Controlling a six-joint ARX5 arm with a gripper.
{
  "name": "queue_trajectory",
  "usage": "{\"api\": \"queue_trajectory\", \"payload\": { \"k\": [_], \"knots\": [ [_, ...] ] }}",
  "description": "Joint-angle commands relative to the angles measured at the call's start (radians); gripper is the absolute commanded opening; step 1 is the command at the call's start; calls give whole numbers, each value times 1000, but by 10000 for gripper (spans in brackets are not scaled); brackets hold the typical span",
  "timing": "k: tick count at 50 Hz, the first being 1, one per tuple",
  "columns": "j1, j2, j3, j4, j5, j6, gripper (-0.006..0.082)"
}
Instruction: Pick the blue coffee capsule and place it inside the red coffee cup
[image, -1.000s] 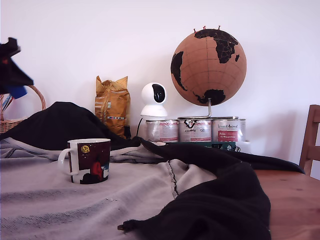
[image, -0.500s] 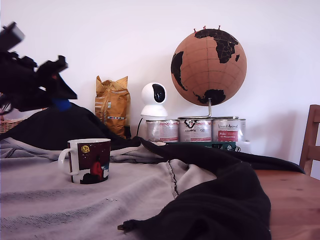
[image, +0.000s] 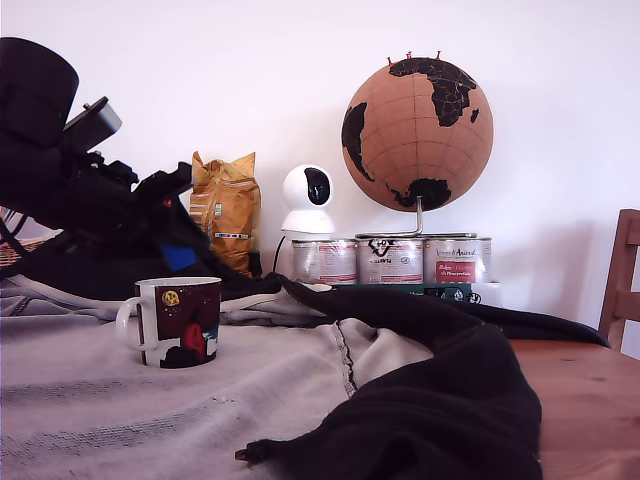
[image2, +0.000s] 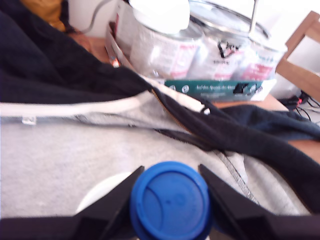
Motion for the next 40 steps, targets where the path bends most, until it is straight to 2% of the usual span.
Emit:
{"api": "queue_trajectory", "payload": {
  "k": [1, 3, 7, 8, 10, 26, 33, 37, 40],
  "knots": [
    [3, 10, 2, 9, -5, 15, 242],
    [3, 10, 2, 9, -6, 31, 362],
    [3, 10, 5, -6, -18, 42, 671],
    [3, 10, 8, -17, -19, 43, 723],
    [3, 10, 13, -36, -20, 42, 770],
    [4, -17, 43, -60, -20, 46, 772],
    [19, -87, 53, -93, -21, 100, 763],
    [29, -141, 56, -150, -24, 146, 666],
    [42, -188, 56, -205, -25, 188, 493]
  ]
}}
